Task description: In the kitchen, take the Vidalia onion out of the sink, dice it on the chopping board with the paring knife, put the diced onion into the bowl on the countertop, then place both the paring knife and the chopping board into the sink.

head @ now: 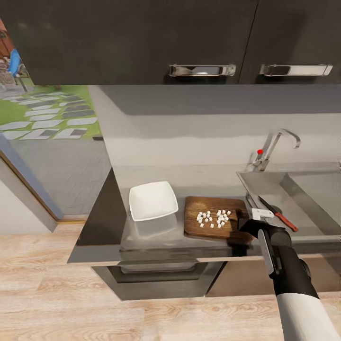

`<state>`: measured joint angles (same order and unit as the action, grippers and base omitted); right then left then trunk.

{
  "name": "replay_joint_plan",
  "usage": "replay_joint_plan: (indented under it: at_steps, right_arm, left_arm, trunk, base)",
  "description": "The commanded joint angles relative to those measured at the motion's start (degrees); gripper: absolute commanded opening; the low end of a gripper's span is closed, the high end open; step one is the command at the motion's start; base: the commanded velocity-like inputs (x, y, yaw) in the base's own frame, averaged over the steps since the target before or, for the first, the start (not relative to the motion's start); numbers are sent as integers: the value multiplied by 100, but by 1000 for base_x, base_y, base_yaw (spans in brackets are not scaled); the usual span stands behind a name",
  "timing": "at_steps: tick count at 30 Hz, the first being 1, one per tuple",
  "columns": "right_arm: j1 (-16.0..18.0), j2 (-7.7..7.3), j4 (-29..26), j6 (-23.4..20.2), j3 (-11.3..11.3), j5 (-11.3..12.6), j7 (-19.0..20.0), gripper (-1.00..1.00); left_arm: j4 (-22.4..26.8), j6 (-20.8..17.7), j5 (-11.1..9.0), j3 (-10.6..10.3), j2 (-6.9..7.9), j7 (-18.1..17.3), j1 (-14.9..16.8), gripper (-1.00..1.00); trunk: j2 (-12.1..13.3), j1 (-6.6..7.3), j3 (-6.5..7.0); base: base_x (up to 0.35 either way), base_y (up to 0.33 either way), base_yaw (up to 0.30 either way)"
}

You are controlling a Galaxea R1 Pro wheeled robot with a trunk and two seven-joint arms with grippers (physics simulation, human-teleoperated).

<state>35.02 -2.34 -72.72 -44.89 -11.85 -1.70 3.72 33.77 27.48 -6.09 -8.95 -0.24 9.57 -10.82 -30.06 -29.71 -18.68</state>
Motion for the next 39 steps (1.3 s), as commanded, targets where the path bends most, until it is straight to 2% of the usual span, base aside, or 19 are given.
replay_joint_plan:
  at_steps: [1,25,39]
  right_arm:
    - [4,0,-6,-28,-9,-15,32,-100]
    - [4,-3,-67,-72,-10,-15,16,-100]
    - [4,-3,-67,-83,-8,-15,15,-100]
  left_arm:
    - [8,12,-59,-42,6,36,0,100]
    - [8,12,-59,-37,9,36,-2,100]
    - [12,12,-59,-42,8,36,-1,100]
  trunk:
    - [-8,-3,2]
    - [-8,-3,213]
    - [-8,-3,234]
  base:
    - [0,0,-111]
    - [0,0,-107]
    - [0,21,-12]
